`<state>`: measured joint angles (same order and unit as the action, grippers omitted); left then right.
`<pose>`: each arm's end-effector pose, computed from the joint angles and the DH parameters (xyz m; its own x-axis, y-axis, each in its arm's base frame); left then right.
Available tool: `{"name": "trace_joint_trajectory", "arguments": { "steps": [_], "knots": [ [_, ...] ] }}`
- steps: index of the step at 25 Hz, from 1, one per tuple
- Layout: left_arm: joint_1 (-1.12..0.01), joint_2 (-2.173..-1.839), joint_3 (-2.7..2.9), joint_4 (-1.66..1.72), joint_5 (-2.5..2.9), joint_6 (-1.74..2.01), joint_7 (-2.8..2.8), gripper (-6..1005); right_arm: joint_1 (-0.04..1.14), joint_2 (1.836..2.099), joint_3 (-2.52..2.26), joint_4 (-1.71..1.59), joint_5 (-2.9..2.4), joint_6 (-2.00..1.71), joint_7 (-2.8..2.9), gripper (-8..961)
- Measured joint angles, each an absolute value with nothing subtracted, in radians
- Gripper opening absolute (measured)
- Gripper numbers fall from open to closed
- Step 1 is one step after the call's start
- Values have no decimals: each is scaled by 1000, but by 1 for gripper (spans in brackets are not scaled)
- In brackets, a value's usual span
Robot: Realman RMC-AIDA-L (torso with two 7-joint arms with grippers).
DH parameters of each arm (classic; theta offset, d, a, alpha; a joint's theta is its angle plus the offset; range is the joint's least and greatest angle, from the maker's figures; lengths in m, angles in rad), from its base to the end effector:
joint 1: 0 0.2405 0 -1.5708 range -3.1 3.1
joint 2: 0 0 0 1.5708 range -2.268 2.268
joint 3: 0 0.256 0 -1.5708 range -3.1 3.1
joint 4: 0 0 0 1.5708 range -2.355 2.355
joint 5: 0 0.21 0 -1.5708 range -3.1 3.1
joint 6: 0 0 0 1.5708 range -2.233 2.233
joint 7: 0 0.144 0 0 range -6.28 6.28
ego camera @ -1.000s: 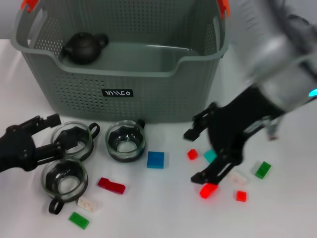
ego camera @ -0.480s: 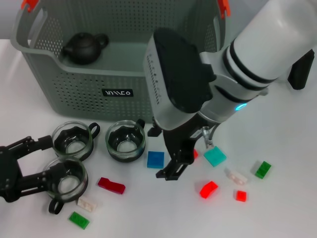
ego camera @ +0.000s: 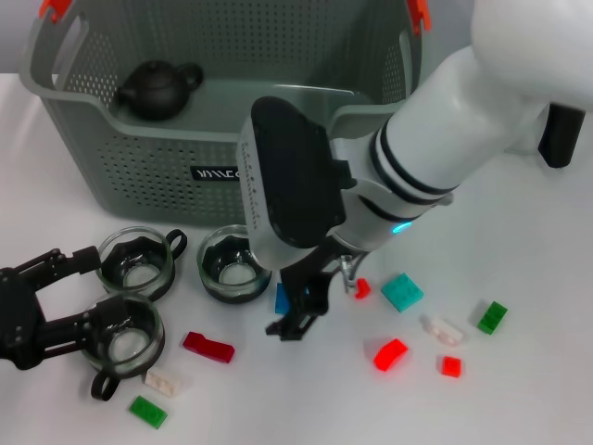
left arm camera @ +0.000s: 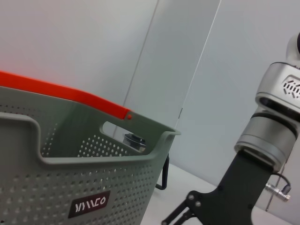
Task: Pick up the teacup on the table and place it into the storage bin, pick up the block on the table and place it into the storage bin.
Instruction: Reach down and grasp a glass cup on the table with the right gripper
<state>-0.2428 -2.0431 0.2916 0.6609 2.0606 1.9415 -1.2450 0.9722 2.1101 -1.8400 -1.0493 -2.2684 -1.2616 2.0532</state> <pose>-0.3368 0.2142 0.0595 0.6148 0.3405 0.7114 0.6020 -0.7853 -0.1443 0.0618 0.3423 -0.1223 0.9130 0.2446 0.3265 0.2501 -0.9679 0.0260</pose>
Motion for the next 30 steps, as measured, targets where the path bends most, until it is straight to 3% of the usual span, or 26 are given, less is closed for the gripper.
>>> {"name": "trace_joint_trajectory", "arguments": {
  "steps": [13, 30],
  "knots": [
    [-241, -2043, 266, 645, 2061, 1929, -1243, 884, 993, 2117, -1968, -940, -2214, -1060, 2047, 945],
    [-242, -2043, 265, 644, 2066, 1906, -1243, 885, 1041, 2102, -1939, -917, -2186, -1243, 2107, 945]
  ]
}}
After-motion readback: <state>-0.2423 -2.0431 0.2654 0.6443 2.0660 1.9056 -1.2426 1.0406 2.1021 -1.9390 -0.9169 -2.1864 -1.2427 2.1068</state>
